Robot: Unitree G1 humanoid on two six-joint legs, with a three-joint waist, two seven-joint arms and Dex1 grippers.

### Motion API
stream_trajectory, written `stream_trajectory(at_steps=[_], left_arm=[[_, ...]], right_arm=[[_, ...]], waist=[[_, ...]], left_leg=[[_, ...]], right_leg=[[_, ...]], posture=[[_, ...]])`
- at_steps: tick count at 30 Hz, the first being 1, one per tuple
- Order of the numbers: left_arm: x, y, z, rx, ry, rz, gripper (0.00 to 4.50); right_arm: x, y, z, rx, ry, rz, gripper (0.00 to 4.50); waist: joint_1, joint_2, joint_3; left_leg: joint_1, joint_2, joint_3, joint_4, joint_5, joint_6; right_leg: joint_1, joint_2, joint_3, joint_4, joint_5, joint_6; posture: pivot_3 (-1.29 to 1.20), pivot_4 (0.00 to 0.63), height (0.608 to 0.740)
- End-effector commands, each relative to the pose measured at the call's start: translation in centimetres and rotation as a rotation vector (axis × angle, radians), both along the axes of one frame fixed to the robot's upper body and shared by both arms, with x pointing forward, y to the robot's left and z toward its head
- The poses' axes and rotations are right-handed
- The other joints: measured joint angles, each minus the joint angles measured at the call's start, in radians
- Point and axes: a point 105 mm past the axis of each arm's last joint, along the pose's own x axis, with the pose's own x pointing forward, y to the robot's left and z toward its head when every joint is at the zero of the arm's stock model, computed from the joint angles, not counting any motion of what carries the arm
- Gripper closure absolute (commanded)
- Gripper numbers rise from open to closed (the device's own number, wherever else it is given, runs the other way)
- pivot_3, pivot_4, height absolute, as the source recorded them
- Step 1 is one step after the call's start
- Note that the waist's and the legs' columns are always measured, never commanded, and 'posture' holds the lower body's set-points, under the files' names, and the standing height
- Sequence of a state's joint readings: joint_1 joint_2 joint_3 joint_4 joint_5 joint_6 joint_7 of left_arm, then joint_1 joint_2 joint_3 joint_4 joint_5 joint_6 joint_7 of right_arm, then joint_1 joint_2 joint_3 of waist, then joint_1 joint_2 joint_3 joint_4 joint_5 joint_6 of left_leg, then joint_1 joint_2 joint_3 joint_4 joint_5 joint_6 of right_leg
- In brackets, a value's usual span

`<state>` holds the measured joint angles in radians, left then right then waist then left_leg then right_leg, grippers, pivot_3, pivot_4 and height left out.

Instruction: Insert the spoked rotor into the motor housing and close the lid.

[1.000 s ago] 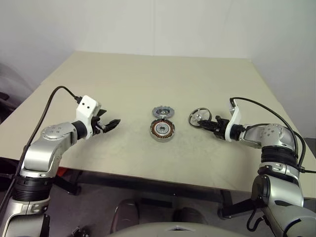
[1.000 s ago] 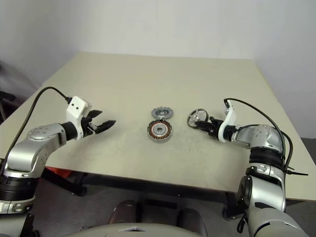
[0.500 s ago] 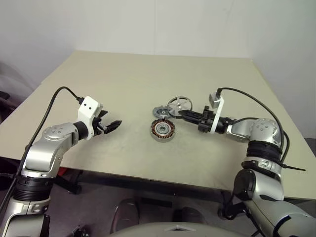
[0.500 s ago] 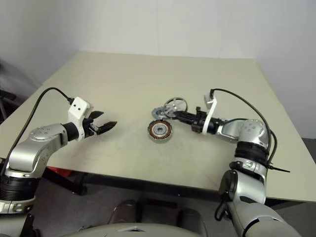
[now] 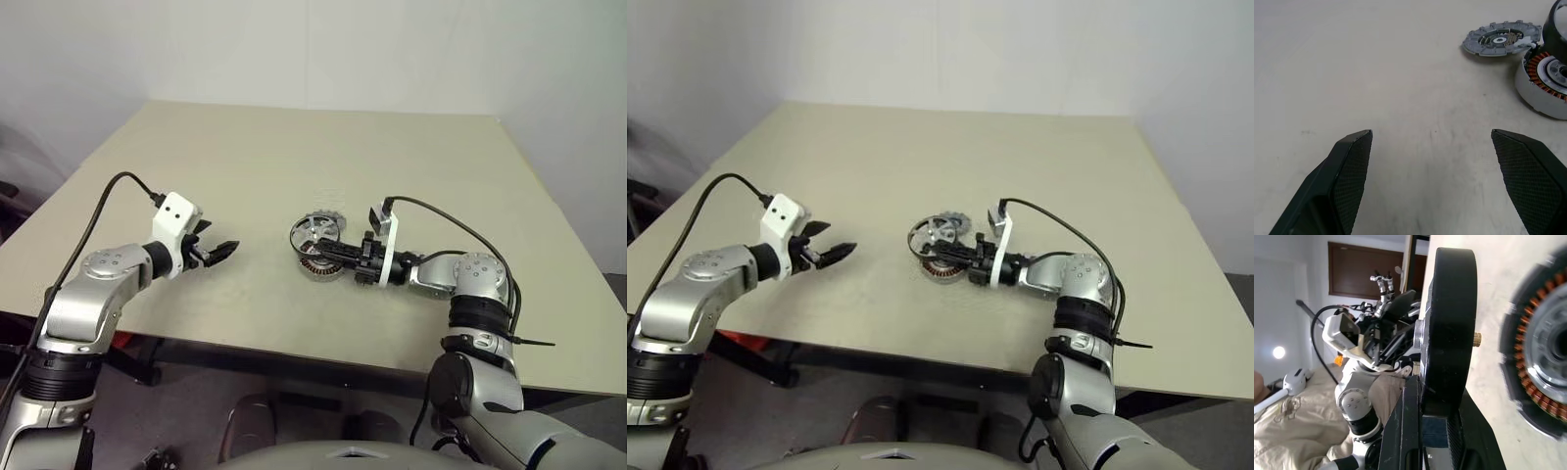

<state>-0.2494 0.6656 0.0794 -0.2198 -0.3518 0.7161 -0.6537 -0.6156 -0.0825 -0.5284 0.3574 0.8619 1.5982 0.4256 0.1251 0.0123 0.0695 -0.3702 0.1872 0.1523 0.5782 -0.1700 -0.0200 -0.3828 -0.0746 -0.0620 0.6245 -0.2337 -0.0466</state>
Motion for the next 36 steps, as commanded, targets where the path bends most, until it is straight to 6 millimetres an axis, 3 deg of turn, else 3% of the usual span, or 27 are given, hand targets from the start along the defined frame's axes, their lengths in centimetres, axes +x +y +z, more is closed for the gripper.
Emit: stream_trajectory(at_steps=[1, 12, 22, 32, 36], left_arm=[[-0.1, 0.1, 1.5, 0.017, -0.054, -0.008, 0.40], [0.0, 0.2, 1.7, 0.023, -0.059, -0.003, 0.40], [0.2, 0.3, 1.7, 0.025, -0.064, 0.002, 0.40], [0.1, 0.4, 1.7, 0.023, -0.064, 0.006, 0.40], [0.1, 0.3, 1.7, 0.021, -0.063, 0.006, 0.40]], right_arm=[[0.5, -0.1, -0.1, 0.008, -0.003, -0.025, 4.15], [1.4, -1.2, -2.9, -0.024, 0.048, -0.085, 4.15], [1.2, -1.1, -2.2, -0.008, 0.013, -0.064, 4.15], [0.4, -0.9, 0.1, 0.046, -0.077, -0.018, 0.87], [-0.3, -1.3, 0.6, 0.066, -0.116, -0.003, 0.87]], waist=[[0.000, 0.000, 0.000], [-0.001, 0.000, 0.000], [-0.001, -0.001, 0.000], [0.000, -0.001, 0.000], [0.002, -0.001, 0.000]], left_leg=[[0.000, 0.000, 0.000, 0.000, 0.000, 0.000], [0.001, 0.000, 0.000, -0.001, 0.001, -0.001], [0.003, 0.000, 0.000, -0.001, 0.002, -0.003], [0.004, 0.001, 0.000, -0.001, 0.002, -0.003], [0.003, 0.000, -0.001, -0.001, 0.002, -0.003]], right_leg=[[0.000, 0.000, 0.000, 0.000, 0.000, 0.000], [0.000, 0.000, 0.000, 0.000, 0.002, -0.003], [0.003, 0.000, 0.000, 0.000, 0.000, 0.000], [0.003, 0.000, 0.000, 0.000, 0.000, 0.001], [0.003, 0.000, 0.000, 0.000, 0.000, 0.001]], posture=[[0.00, 0.000, 0.740], [0.00, 0.000, 0.740], [0.00, 0.000, 0.740], [0.00, 0.000, 0.740], [0.00, 0.000, 0.740]])
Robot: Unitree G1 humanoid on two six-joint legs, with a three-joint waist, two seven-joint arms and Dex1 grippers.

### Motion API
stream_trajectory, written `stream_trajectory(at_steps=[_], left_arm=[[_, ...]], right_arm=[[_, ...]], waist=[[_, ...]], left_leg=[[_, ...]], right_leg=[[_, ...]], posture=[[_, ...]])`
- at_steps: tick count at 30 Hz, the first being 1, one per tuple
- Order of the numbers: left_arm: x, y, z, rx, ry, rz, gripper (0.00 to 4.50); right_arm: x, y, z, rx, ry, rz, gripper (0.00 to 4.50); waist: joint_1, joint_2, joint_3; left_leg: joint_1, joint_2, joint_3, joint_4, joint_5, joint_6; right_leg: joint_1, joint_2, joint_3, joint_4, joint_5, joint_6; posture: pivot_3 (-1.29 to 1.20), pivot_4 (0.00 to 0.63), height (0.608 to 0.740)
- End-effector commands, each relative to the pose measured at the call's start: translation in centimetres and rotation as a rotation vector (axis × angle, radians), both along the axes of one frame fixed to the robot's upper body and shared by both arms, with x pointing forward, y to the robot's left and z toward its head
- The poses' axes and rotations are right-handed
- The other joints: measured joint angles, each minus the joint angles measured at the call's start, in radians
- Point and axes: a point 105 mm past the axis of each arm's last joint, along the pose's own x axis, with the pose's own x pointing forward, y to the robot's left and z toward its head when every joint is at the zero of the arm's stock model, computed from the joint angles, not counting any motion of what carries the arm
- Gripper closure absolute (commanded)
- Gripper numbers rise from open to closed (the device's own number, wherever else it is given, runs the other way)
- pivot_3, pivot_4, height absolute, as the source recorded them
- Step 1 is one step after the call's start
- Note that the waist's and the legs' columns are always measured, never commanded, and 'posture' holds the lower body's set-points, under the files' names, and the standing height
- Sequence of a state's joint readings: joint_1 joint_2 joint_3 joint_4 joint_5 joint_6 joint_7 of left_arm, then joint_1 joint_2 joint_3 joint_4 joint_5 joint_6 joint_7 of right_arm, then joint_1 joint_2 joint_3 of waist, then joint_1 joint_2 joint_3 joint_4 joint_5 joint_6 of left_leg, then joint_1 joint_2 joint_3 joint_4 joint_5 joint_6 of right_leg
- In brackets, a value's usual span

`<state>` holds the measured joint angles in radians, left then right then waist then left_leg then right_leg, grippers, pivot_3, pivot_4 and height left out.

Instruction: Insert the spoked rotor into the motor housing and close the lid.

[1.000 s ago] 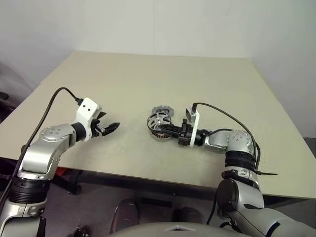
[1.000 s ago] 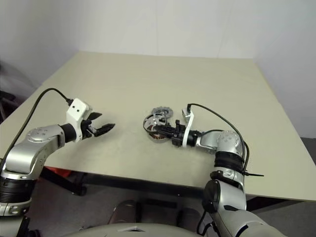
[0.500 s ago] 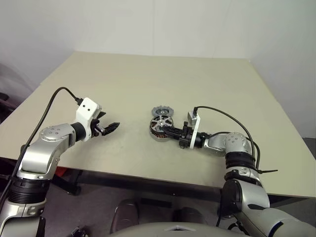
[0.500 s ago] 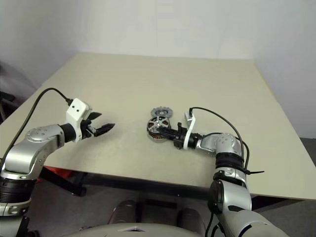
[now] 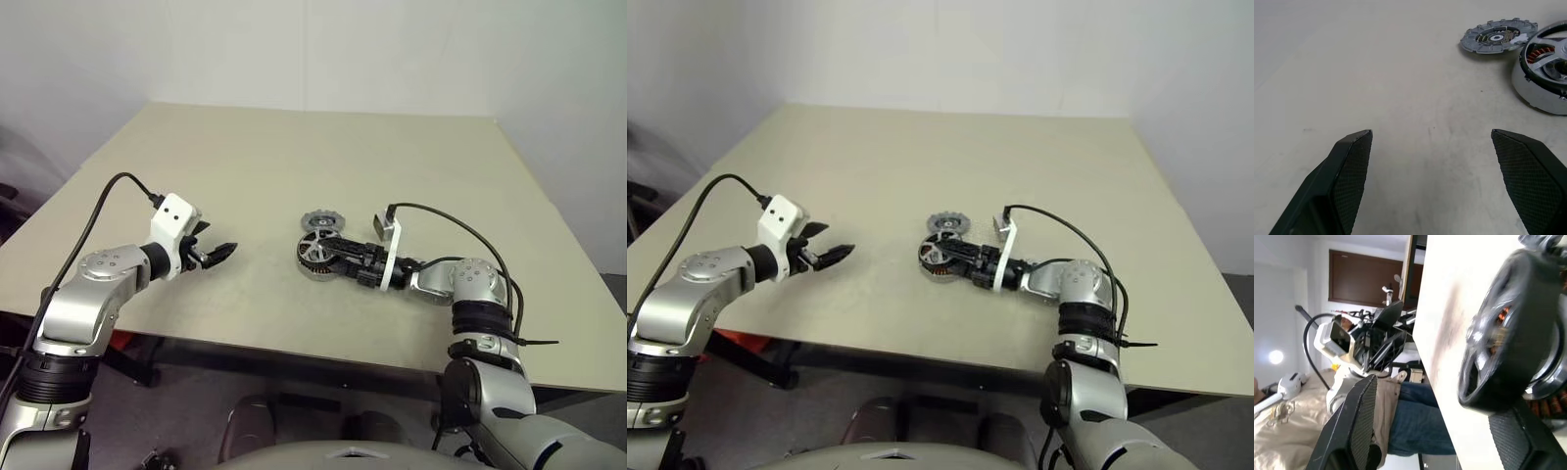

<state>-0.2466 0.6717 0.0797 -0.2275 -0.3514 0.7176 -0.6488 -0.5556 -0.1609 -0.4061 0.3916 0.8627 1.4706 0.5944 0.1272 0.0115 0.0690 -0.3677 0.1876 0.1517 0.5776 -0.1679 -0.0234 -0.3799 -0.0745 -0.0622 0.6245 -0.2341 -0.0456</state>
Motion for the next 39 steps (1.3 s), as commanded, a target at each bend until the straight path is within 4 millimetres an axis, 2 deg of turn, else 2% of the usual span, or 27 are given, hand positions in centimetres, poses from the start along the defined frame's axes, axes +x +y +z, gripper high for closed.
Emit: stream_trajectory(at_steps=[1, 14, 28, 32, 37, 39], left_arm=[[0.2, 0.2, 1.6, 0.012, -0.059, 0.002, 0.40], [0.3, 0.0, 1.6, 0.008, -0.059, -0.004, 0.40], [0.6, -0.1, 1.6, 0.011, -0.063, -0.009, 0.40], [0.6, 0.0, 1.7, 0.012, -0.065, -0.009, 0.40], [0.7, -0.2, 1.6, 0.018, -0.067, -0.012, 0.40], [0.7, -0.3, 1.6, 0.020, -0.069, -0.015, 0.40]], right_arm=[[-0.4, -0.3, 1.6, 0.035, -0.076, 0.015, 0.87], [-0.6, -1.1, 2.6, 0.029, -0.138, -0.007, 0.87], [-1.2, -3.1, 2.6, -0.102, -0.210, -0.004, 0.87], [-0.5, -3.2, 2.7, -0.162, -0.275, -0.032, 0.87], [2.0, -1.7, 2.4, -0.377, -0.514, -0.076, 0.87], [3.2, -1.3, 2.5, -0.438, -0.591, -0.114, 1.26]], waist=[[-0.001, 0.000, 0.000], [-0.002, 0.000, 0.000], [0.000, 0.000, 0.000], [0.000, 0.000, 0.000], [-0.003, 0.000, 0.000], [-0.004, 0.000, 0.000]], left_leg=[[0.000, 0.000, 0.000, 0.000, 0.000, 0.000], [-0.001, 0.000, 0.000, 0.000, 0.000, 0.000], [-0.001, 0.000, 0.000, 0.000, 0.000, 0.000], [-0.001, 0.000, 0.000, 0.000, 0.000, 0.000], [-0.001, 0.000, 0.000, 0.000, 0.000, 0.000], [-0.001, 0.000, 0.000, 0.000, 0.000, 0.000]], right_leg=[[0.000, 0.000, 0.000, 0.000, 0.000, 0.000], [-0.002, 0.000, 0.000, 0.000, 0.000, -0.001], [-0.001, 0.000, 0.000, 0.000, 0.000, 0.001], [-0.001, 0.000, 0.000, 0.000, 0.000, 0.000], [-0.002, 0.000, 0.000, 0.000, 0.000, 0.000], [-0.002, 0.000, 0.000, 0.000, 0.000, 0.000]], posture=[[0.00, 0.000, 0.740], [0.00, 0.000, 0.740], [0.00, 0.000, 0.740], [0.00, 0.000, 0.740], [0.00, 0.000, 0.740], [0.00, 0.000, 0.740]])
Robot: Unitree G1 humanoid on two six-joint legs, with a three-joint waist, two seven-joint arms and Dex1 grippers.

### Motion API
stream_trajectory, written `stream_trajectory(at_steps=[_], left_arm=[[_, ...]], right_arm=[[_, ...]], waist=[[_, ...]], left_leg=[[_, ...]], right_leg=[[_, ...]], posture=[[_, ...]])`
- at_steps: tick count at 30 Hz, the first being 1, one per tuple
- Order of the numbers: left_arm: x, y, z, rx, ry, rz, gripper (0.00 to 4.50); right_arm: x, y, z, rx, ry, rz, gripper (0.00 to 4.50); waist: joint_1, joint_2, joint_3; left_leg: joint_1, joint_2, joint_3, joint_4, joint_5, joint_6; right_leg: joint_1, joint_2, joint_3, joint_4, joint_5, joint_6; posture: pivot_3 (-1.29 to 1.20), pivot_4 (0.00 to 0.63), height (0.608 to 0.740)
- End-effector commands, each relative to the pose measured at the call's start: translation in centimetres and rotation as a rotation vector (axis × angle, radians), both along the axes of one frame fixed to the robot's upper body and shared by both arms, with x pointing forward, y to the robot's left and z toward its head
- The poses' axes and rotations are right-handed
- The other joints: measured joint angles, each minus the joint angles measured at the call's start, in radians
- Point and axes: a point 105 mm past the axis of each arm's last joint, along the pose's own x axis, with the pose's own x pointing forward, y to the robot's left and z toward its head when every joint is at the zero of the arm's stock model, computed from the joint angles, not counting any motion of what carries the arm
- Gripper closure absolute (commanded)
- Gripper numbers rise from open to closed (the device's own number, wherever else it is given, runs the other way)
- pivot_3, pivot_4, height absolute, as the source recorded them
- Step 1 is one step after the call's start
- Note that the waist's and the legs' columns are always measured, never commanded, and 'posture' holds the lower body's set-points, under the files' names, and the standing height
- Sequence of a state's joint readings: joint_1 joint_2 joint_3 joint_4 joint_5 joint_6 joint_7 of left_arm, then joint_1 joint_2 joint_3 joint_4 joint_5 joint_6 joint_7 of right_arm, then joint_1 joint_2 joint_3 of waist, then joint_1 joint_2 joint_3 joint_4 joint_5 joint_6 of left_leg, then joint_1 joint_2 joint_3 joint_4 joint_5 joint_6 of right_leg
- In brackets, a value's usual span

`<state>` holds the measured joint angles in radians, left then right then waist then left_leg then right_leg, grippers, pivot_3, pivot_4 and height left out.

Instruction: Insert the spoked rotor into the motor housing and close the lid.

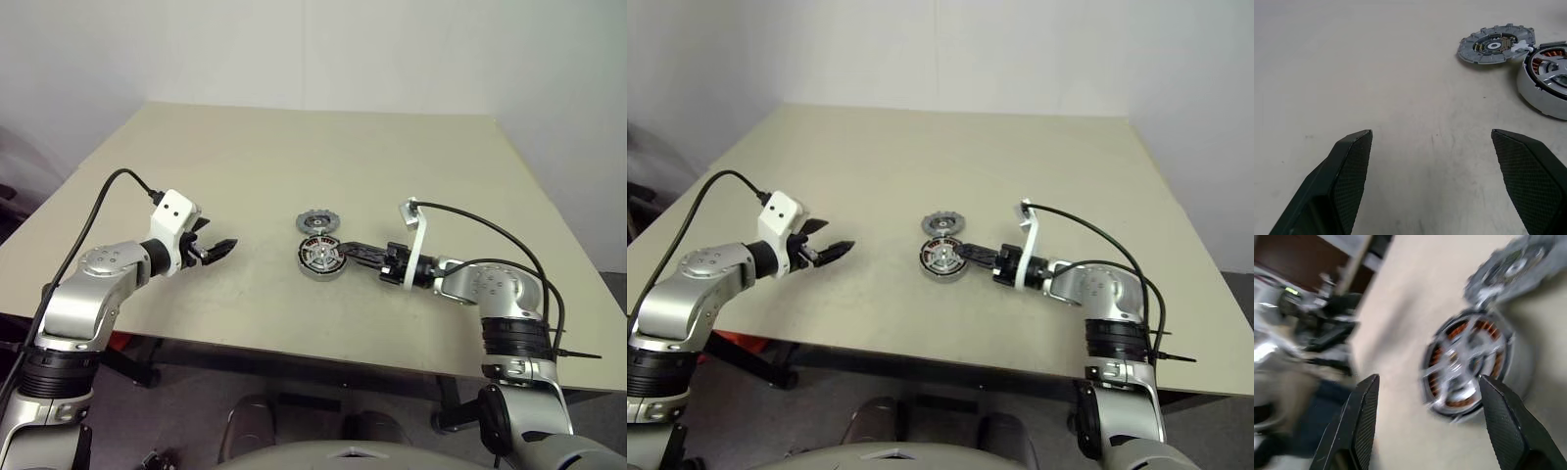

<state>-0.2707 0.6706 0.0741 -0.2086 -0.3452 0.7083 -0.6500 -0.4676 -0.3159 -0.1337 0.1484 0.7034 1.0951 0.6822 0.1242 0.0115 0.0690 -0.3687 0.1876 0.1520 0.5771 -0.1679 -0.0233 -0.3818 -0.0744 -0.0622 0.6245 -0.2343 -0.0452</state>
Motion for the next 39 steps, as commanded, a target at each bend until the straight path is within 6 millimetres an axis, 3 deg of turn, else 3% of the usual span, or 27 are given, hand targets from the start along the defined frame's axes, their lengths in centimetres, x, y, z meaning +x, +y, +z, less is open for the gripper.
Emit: stream_trajectory(at_steps=[1, 9, 10, 15, 18, 22, 24, 29, 33, 39], left_arm=[[0.3, -0.3, 1.3, 0.018, -0.055, -0.015, 0.40], [0.2, -0.2, 1.3, 0.018, -0.057, -0.009, 0.40], [0.2, -0.2, 1.3, 0.018, -0.057, -0.008, 0.40], [0.2, -0.2, 1.4, 0.015, -0.059, -0.005, 0.40], [0.2, -0.1, 1.4, 0.015, -0.061, -0.004, 0.40], [0.2, -0.3, 1.6, 0.011, -0.067, -0.007, 0.40], [0.3, -0.4, 1.8, 0.011, -0.071, -0.010, 0.40], [0.3, -0.2, 1.9, 0.015, -0.073, -0.005, 0.40], [0.3, -0.2, 1.7, 0.015, -0.072, -0.004, 0.40], [0.3, -0.4, 1.6, 0.009, -0.072, -0.007, 0.40]], right_arm=[[2.2, 1.0, 2.1, -0.073, -0.210, -0.030, 1.46], [2.8, 2.8, 3.7, -0.067, -0.341, 0.021, 4.33], [2.7, 3.0, 3.9, -0.065, -0.350, 0.032, 4.48], [1.4, 4.2, 3.2, -0.080, -0.348, 0.133, 4.48], [1.3, 4.6, 1.5, -0.131, -0.319, 0.141, 4.48], [1.6, 4.7, -3.0, -0.266, -0.259, 0.120, 4.48], [1.8, 4.7, -3.4, -0.282, -0.262, 0.116, 4.48], [2.3, 4.5, -1.7, -0.230, -0.308, 0.112, 4.48], [2.1, 4.5, 2.2, -0.117, -0.470, 0.149, 4.48], [1.3, 4.4, 6.2, -0.074, -0.630, 0.262, 4.48]], waist=[[-0.001, 0.000, 0.000], [-0.001, 0.000, 0.000], [-0.001, 0.000, 0.000], [-0.002, 0.000, 0.000], [-0.002, 0.000, 0.000], [-0.003, -0.001, -0.001], [-0.004, -0.001, -0.001], [-0.005, -0.002, -0.001], [-0.003, -0.002, -0.001], [-0.004, -0.002, -0.001]], left_leg=[[0.000, 0.000, 0.000, 0.000, 0.000, 0.000], [-0.001, 0.000, 0.000, 0.000, -0.001, 0.001], [-0.001, 0.000, 0.000, 0.000, -0.001, 0.001], [-0.001, 0.000, 0.000, 0.000, -0.001, 0.001], [-0.001, 0.000, 0.000, 0.000, -0.001, 0.001], [-0.001, 0.000, 0.000, 0.000, -0.001, 0.001], [0.000, 0.000, 0.000, 0.000, -0.001, 0.001], [0.007, 0.000, -0.001, 0.001, -0.002, 0.004], [0.006, 0.000, -0.001, 0.001, -0.002, 0.004], [0.004, 0.001, 0.000, 0.001, -0.002, 0.005]], right_leg=[[0.000, 0.000, 0.000, 0.000, 0.000, 0.000], [0.000, 0.000, 0.000, -0.001, 0.003, -0.005], [0.000, 0.000, 0.000, -0.001, 0.003, -0.006], [0.000, 0.000, 0.000, 0.000, 0.003, -0.006], [0.000, 0.000, 0.000, 0.000, 0.003, -0.006], [0.000, 0.000, 0.000, 0.000, 0.003, -0.006], [0.000, 0.000, 0.000, 0.000, 0.003, -0.006], [0.008, 0.000, 0.000, 0.000, 0.000, 0.000], [0.009, 0.000, 0.000, -0.001, 0.000, 0.000], [0.007, 0.000, 0.000, 0.000, 0.003, -0.006]], posture=[[0.00, 0.000, 0.740], [0.00, 0.000, 0.740], [0.00, 0.000, 0.740], [0.00, 0.000, 0.740], [0.00, 0.000, 0.740], [0.00, 0.000, 0.740], [0.00, 0.000, 0.740], [0.00, 0.000, 0.740], [0.00, 0.000, 0.740], [0.00, 0.000, 0.740]])
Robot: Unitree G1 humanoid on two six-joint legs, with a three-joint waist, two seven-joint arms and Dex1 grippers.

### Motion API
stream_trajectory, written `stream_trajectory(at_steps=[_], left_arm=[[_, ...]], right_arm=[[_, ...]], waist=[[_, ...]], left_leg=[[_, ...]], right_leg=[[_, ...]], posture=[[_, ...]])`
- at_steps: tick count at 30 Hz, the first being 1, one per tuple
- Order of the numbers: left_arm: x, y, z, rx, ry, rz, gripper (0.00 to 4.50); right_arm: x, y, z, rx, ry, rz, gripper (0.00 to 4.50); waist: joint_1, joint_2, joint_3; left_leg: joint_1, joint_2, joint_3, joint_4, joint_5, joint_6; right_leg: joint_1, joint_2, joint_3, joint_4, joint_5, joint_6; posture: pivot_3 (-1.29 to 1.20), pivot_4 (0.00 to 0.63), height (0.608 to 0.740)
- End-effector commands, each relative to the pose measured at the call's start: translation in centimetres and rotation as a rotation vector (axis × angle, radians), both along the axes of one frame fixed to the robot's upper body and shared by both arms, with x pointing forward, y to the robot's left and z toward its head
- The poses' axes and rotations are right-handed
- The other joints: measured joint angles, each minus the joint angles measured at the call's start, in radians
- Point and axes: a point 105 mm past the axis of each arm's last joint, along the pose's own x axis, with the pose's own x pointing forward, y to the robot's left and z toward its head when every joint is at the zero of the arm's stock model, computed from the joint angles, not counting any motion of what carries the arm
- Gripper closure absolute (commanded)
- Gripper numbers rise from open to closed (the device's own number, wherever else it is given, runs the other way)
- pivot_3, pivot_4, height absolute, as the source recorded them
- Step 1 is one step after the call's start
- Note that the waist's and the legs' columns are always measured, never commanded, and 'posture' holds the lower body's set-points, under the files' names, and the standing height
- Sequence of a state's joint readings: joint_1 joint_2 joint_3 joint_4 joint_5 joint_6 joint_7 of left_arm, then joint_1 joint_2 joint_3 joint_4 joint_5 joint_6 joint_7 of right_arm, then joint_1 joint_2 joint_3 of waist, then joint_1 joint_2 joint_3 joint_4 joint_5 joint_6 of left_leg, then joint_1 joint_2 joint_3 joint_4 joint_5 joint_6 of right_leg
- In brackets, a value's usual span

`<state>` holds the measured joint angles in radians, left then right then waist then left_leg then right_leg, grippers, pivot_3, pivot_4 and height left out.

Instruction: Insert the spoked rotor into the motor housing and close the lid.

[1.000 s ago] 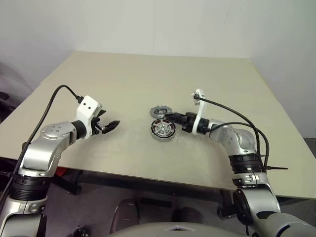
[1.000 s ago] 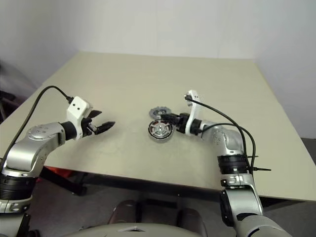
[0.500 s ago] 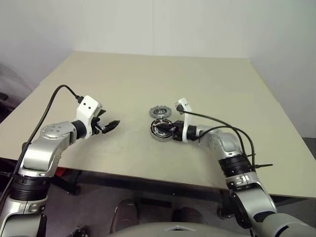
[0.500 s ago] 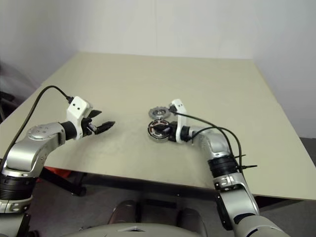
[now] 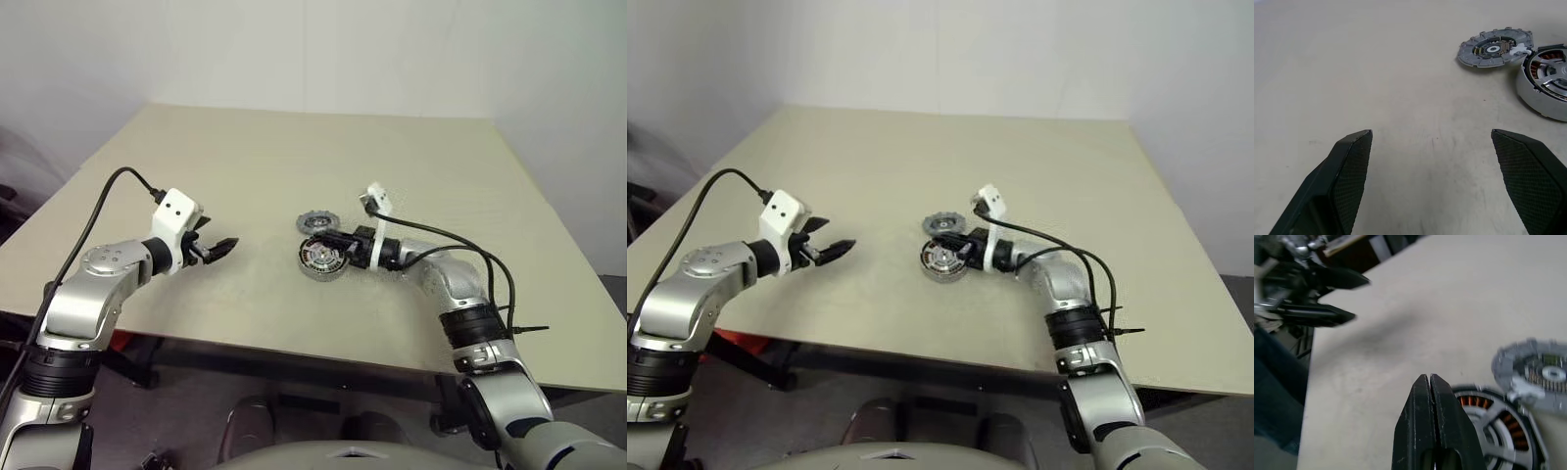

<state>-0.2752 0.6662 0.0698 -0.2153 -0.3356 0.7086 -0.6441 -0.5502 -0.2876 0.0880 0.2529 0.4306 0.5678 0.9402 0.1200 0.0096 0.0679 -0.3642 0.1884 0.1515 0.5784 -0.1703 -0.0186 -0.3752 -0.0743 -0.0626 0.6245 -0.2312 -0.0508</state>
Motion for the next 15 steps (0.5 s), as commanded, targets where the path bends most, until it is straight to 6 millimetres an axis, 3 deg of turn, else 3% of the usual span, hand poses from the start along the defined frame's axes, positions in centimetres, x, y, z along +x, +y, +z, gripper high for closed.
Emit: stream_trajectory(at_steps=[1, 6, 7, 10, 15], left_arm=[[0.3, -0.3, 1.5, 0.001, -0.062, -0.008, 0.40], [0.4, -0.4, 1.5, 0.000, -0.062, -0.012, 0.40], [0.4, -0.4, 1.5, 0.002, -0.062, -0.016, 0.40], [0.6, -0.6, 1.5, 0.008, -0.063, -0.029, 0.40], [1.0, -2.0, 1.7, 0.069, -0.075, -0.110, 0.40]], right_arm=[[-0.5, 0.4, 4.8, 0.019, -0.184, 0.122, 4.48], [-1.4, 0.2, 5.2, -0.217, -0.380, 0.312, 4.48], [-1.5, -0.2, 4.8, -0.318, -0.447, 0.384, 4.31], [-1.0, -1.6, 4.0, -0.546, -0.578, 0.518, 3.61], [0.3, -1.8, 4.8, -0.798, -0.754, 0.768, 1.92]], waist=[[0.000, 0.000, 0.000], [0.000, 0.000, 0.000], [0.001, 0.000, 0.000], [0.001, 0.000, 0.000], [-0.005, 0.000, 0.000]], left_leg=[[-0.002, 0.000, 0.000, 0.000, 0.000, 0.000], [-0.006, 0.000, 0.000, 0.001, 0.000, 0.000], [-0.006, 0.000, 0.000, 0.001, 0.000, 0.000], [-0.006, 0.000, 0.001, 0.002, -0.002, 0.003], [-0.008, 0.001, 0.001, 0.005, -0.002, 0.004]], right_leg=[[-0.001, 0.000, 0.000, 0.000, 0.000, -0.001], [-0.005, 0.000, 0.000, -0.001, 0.001, -0.001], [-0.005, 0.000, 0.000, -0.001, 0.000, -0.001], [-0.005, 0.000, 0.000, -0.001, 0.000, -0.001], [-0.007, 0.000, 0.000, 0.002, 0.001, -0.002]], posture=[[0.00, 0.000, 0.740], [0.00, 0.000, 0.740], [0.00, 0.000, 0.740], [0.00, 0.000, 0.740], [0.00, 0.000, 0.740]])
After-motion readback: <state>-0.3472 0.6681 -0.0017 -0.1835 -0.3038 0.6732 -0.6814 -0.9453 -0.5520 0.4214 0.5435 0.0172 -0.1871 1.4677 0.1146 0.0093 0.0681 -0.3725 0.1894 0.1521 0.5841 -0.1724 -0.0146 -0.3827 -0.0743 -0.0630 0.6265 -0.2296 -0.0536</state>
